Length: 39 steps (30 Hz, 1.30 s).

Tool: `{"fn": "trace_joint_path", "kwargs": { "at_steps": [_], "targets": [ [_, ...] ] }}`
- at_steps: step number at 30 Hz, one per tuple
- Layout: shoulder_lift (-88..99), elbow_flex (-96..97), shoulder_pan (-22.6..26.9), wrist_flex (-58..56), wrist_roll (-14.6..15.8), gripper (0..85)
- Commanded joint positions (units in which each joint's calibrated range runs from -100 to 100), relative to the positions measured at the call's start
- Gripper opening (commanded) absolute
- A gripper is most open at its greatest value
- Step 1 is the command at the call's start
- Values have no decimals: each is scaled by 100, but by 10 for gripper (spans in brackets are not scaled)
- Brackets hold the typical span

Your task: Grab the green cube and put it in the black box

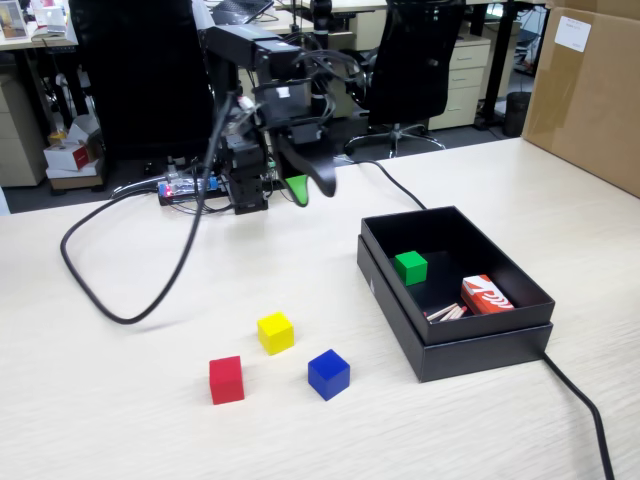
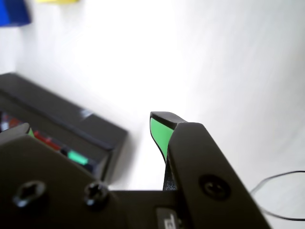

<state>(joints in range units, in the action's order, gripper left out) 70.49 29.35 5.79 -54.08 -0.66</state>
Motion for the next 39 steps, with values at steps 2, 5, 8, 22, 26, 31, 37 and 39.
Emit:
{"fn": "trace_joint_path", "kwargs": {
  "at_steps": [2,5,8,22,26,31,37,39],
  "targets": [
    [1311,719,-239,143,-63,503],
    [1815,1363,-322,428,34,503],
    [2309,1988,-357,454,220,505],
    [2837,4409,-576,2303,122,512],
    [2837,5216,-615,3158,20,509],
    [2837,6104,-674,3910,-132,505],
    [2860,6186,-703,3918,-132,501],
    [2860,6195,-703,3918,-132,503]
  ]
}}
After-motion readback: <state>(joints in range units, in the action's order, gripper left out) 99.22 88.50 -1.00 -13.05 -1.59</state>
